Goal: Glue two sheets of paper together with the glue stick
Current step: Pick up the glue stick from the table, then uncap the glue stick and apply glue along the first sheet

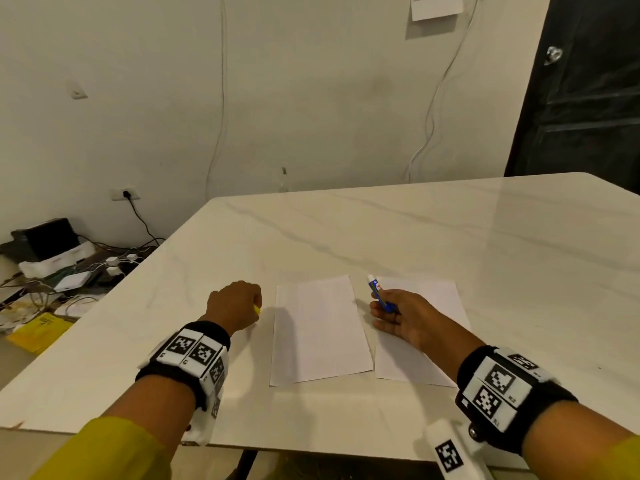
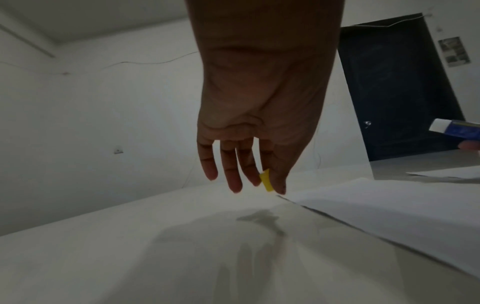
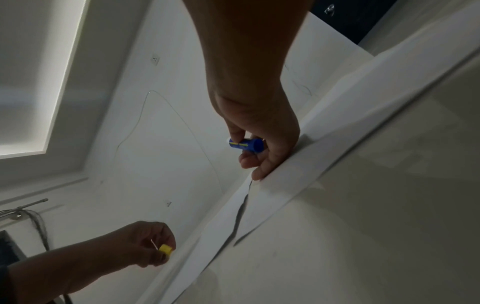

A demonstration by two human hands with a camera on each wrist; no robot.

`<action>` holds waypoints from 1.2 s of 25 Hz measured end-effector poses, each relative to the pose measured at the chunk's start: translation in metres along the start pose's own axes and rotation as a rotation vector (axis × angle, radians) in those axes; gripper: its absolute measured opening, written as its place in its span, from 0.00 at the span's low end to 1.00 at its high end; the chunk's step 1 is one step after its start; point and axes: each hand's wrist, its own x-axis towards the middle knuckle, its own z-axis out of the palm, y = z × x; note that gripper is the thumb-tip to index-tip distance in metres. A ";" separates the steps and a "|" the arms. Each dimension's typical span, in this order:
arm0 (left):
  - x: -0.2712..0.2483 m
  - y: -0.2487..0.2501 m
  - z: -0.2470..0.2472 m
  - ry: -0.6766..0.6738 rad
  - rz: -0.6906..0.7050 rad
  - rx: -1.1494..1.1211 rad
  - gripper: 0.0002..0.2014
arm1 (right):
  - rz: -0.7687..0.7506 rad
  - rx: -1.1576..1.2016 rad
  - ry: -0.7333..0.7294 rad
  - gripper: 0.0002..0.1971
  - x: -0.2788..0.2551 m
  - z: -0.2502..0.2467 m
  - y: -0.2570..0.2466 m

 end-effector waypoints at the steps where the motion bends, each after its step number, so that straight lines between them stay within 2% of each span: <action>1: 0.000 -0.003 0.002 -0.016 -0.004 0.015 0.09 | -0.001 -0.005 0.001 0.08 0.002 -0.001 0.001; 5: -0.002 -0.009 0.005 -0.068 -0.045 0.068 0.12 | 0.000 -0.052 0.019 0.08 0.004 0.003 0.002; 8: -0.003 -0.006 -0.005 -0.116 -0.029 0.062 0.20 | 0.005 -0.140 0.021 0.09 0.001 0.010 -0.004; 11: 0.001 0.009 -0.031 0.013 0.049 0.007 0.25 | -0.062 -0.249 -0.030 0.08 -0.003 0.020 -0.020; 15: -0.003 0.036 -0.065 0.174 0.147 -0.015 0.26 | -0.280 -0.449 -0.058 0.05 -0.007 0.035 -0.039; 18: -0.022 0.059 -0.075 0.200 0.303 -0.242 0.33 | -0.428 -0.566 -0.122 0.10 -0.013 0.042 -0.037; 21: -0.037 0.075 -0.082 0.179 0.373 -0.340 0.28 | -0.483 -0.598 -0.203 0.12 -0.024 0.042 -0.035; 24: -0.040 0.078 -0.080 0.147 0.230 -0.562 0.24 | -0.481 -0.451 -0.262 0.09 -0.034 0.041 -0.041; 27: -0.043 0.084 -0.076 0.018 0.042 -1.096 0.17 | -0.470 -0.233 -0.283 0.08 -0.041 0.043 -0.042; 28: -0.045 0.087 -0.074 -0.003 0.035 -1.210 0.13 | -0.470 -0.213 -0.288 0.09 -0.042 0.045 -0.041; 30: -0.046 0.093 -0.072 0.076 0.039 -1.319 0.05 | -0.481 -0.213 -0.277 0.11 -0.044 0.048 -0.038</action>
